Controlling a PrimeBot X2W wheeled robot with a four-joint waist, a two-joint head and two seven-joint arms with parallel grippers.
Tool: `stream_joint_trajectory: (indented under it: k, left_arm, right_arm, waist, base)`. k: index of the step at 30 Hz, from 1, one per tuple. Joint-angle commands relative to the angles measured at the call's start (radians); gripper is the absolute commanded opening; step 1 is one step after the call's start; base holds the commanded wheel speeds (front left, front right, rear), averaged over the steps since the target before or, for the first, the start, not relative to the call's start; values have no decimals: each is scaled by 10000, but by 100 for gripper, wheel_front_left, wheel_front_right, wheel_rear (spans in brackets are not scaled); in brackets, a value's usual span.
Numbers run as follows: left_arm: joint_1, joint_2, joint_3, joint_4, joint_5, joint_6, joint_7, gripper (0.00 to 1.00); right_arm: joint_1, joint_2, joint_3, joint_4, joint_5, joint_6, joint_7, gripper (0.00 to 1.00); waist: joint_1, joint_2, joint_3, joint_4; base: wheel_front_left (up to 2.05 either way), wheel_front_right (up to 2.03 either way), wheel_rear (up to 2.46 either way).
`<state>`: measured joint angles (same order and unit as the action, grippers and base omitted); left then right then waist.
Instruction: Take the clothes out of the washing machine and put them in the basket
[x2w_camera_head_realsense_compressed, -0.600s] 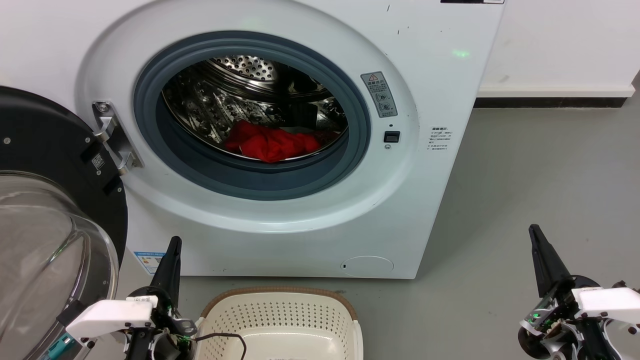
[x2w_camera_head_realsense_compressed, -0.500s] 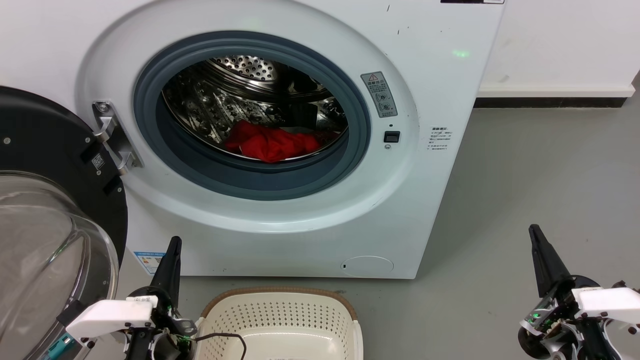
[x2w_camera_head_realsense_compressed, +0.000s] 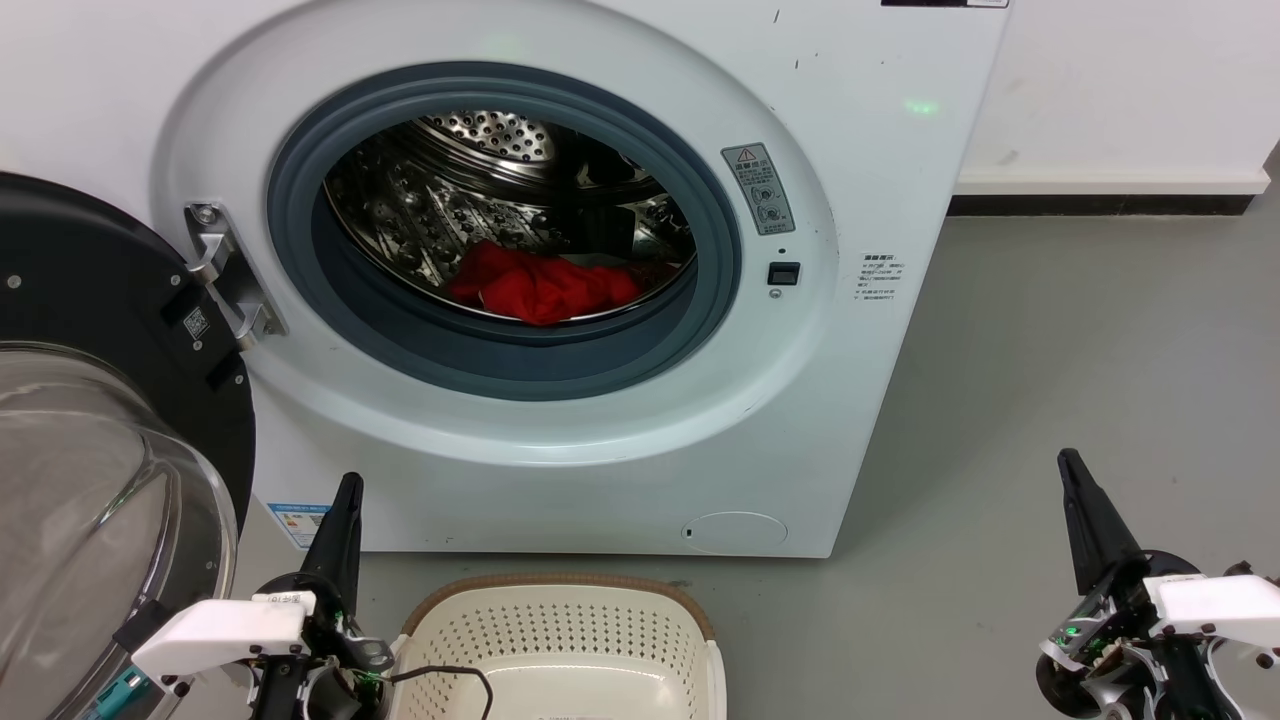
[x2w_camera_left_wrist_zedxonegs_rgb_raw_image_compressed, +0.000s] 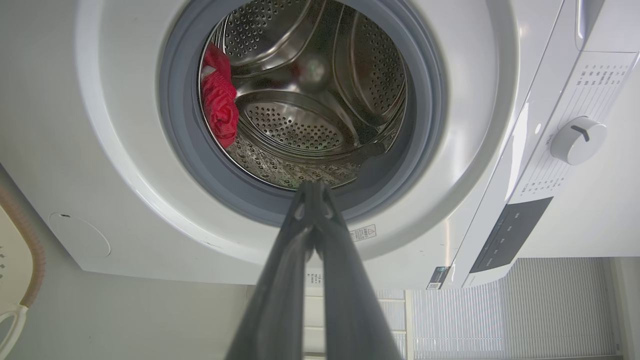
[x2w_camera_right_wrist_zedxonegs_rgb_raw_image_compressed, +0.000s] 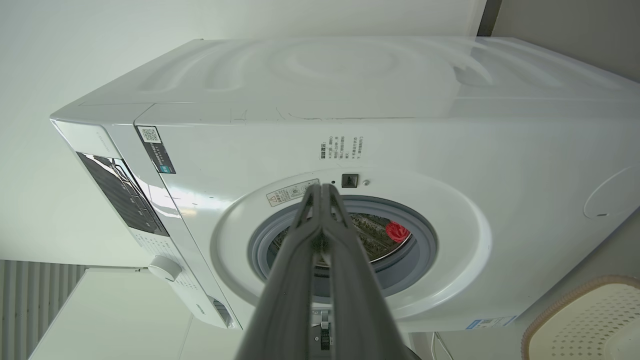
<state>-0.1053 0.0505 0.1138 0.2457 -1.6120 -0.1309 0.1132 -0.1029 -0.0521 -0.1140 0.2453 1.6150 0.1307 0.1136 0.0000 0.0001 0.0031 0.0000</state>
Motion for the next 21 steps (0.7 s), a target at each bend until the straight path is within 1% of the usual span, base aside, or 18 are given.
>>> stream_joint_trajectory:
  k: [1,21]
  left_arm:
    - [-70,-13,21,-1,-20,-23,41,0]
    - [-70,-13,21,-1,-20,-23,41,0]
  right_arm:
    - [-120,28,9,13,-45,0,1,0]
    - [-120,28,9,13,-46,0,1,0]
  waist:
    - [0,-1,0,0]
    - [0,-1,0,0]
  base:
    - [0,0,0]
    - [0,0,0]
